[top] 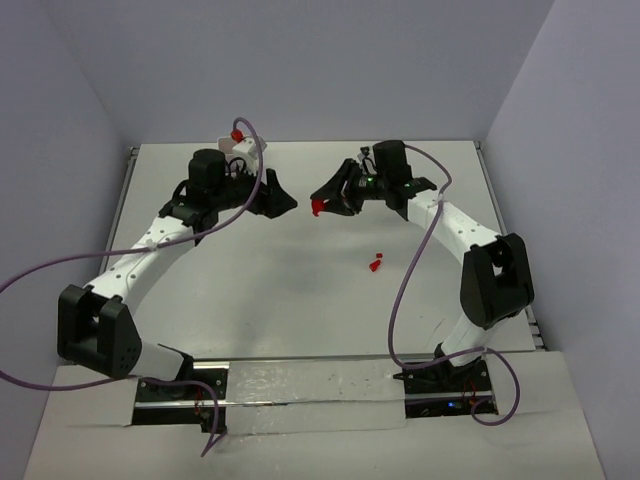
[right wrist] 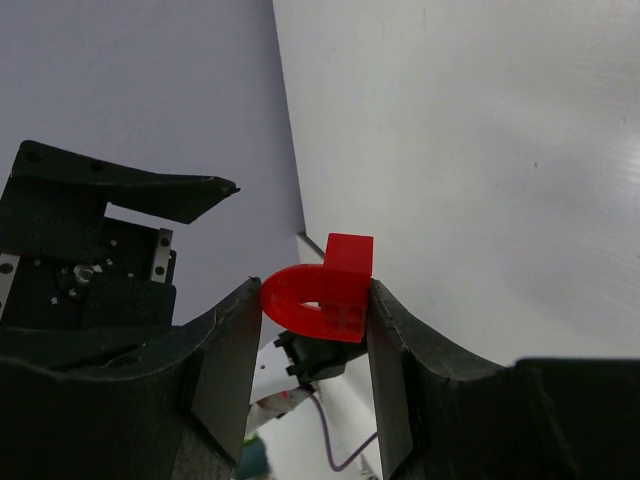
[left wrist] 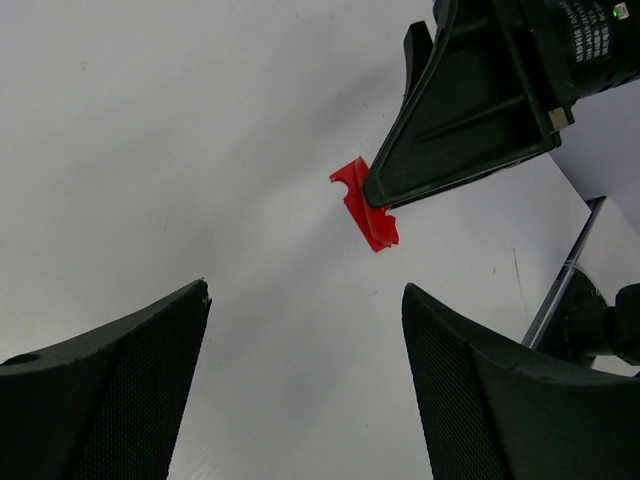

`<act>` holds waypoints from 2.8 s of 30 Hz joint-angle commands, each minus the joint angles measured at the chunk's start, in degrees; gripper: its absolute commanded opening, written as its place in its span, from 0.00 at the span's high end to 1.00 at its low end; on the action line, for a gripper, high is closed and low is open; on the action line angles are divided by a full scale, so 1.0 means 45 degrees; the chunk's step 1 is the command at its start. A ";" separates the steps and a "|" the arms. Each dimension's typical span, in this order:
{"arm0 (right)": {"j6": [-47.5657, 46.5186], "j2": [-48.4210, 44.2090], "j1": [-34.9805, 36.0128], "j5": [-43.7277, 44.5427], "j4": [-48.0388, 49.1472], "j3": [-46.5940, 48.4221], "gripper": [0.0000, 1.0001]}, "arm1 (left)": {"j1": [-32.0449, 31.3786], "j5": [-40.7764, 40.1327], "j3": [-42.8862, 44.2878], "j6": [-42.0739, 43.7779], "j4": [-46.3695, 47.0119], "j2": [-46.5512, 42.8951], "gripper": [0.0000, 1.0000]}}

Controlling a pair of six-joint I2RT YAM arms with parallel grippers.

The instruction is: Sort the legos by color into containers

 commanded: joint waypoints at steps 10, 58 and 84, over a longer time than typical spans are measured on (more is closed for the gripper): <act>0.1653 -0.0140 0.0125 -0.0815 0.1690 -0.0487 0.90 | -0.0827 0.0987 0.0626 -0.0601 0.1391 0.1022 0.26; -0.2480 -0.0777 -0.0999 -0.0233 -0.1040 0.0810 0.09 | 0.1455 0.0599 0.2552 0.6117 -0.4914 0.1017 1.00; -0.3705 -0.1072 -0.1659 -0.0365 -0.1571 0.1003 0.08 | 0.2382 -0.3532 0.8030 1.5999 -0.7932 0.6089 0.94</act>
